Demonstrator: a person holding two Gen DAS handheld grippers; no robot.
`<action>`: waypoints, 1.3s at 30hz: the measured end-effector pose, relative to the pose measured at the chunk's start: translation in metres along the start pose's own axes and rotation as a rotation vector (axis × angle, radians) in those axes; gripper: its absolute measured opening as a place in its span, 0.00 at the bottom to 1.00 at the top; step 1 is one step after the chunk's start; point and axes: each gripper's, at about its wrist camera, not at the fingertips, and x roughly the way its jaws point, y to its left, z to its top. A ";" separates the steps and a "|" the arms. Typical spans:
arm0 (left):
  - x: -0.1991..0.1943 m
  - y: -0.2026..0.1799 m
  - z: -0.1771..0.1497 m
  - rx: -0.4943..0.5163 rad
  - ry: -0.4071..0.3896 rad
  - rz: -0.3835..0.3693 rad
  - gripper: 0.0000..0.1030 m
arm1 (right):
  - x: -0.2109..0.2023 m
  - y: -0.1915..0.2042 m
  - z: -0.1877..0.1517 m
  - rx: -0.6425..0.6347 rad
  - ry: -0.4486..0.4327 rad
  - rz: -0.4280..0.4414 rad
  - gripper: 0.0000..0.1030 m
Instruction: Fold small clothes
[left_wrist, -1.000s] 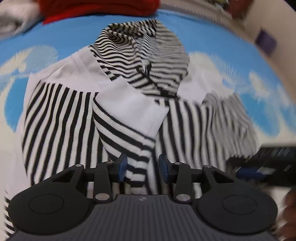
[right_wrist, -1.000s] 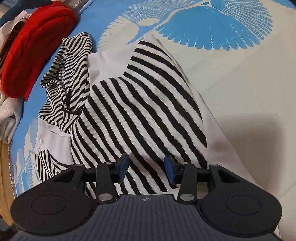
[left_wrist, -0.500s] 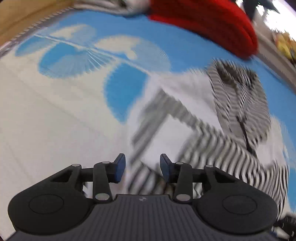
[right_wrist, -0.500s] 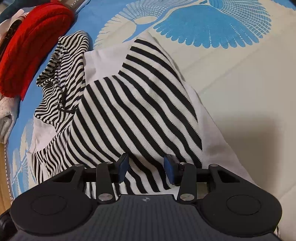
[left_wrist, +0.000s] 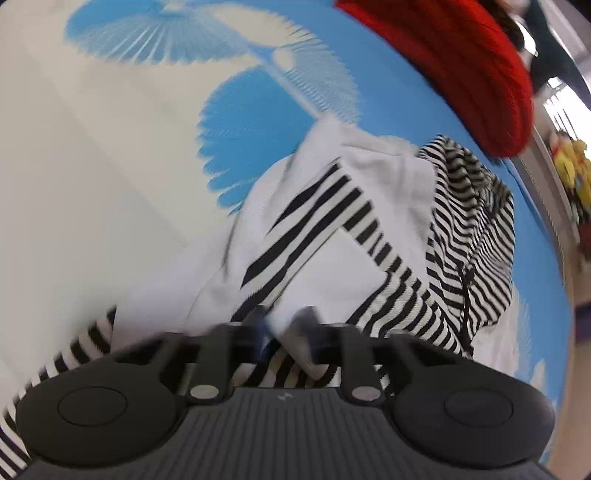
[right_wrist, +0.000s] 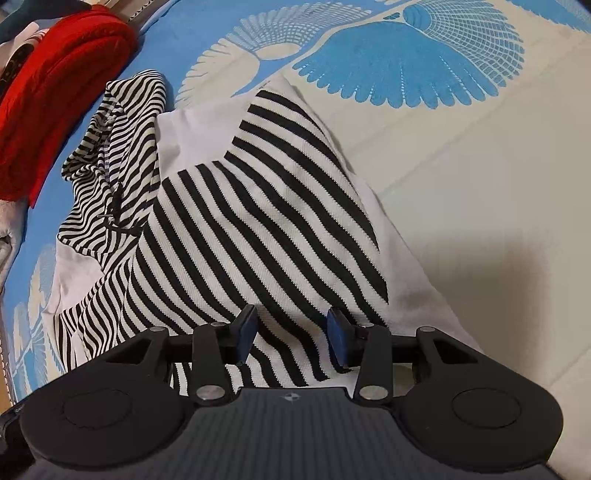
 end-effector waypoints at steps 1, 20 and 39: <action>-0.007 -0.005 0.000 0.032 -0.031 0.015 0.06 | 0.000 0.000 0.000 0.003 -0.001 -0.003 0.42; -0.060 -0.024 -0.019 0.279 -0.014 -0.009 0.25 | -0.026 -0.036 0.002 0.106 -0.125 -0.259 0.41; -0.024 -0.010 -0.022 0.246 0.128 0.051 0.33 | -0.020 0.001 0.001 0.014 -0.065 -0.105 0.46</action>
